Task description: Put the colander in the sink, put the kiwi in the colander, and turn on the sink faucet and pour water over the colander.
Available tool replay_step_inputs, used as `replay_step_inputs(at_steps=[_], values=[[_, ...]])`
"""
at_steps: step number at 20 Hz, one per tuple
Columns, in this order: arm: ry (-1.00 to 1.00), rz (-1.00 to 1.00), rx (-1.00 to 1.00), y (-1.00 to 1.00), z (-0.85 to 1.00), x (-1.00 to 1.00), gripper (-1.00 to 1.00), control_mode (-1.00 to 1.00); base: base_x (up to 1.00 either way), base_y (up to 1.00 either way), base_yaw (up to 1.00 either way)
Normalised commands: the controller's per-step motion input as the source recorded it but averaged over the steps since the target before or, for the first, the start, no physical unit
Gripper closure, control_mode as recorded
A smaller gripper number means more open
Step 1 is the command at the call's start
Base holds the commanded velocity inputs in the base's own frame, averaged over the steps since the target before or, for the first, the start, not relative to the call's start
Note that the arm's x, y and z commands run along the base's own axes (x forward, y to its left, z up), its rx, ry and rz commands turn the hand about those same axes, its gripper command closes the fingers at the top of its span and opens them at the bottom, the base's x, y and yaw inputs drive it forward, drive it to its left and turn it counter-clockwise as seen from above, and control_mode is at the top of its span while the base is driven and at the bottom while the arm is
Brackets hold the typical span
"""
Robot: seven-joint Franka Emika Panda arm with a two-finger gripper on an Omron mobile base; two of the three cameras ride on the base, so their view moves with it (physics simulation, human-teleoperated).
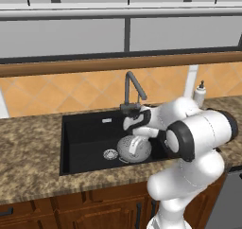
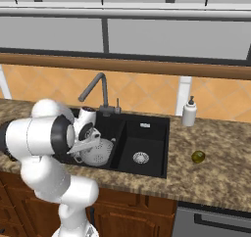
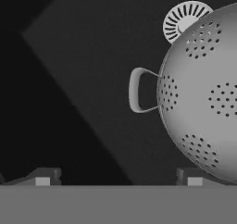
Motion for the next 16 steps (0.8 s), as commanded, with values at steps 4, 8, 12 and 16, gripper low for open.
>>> replay_step_inputs(at_steps=[4, 8, 12, 16], values=[[0.04, -0.24, 0.00, -0.46, 0.73, -0.22, -1.00, -1.00, 0.00, 0.00, 0.00], [0.12, -0.29, 0.00, -0.24, 0.99, -0.04, -1.00, -1.00, 0.00, 0.00, 0.00], [0.15, -0.28, 0.00, -0.27, 0.94, -0.12, -1.00, -1.00, 0.00, 0.00, 0.00], [0.10, -0.25, 0.00, -0.72, 0.56, -0.26, -1.00, -1.00, 0.00, 0.00, 0.00]])
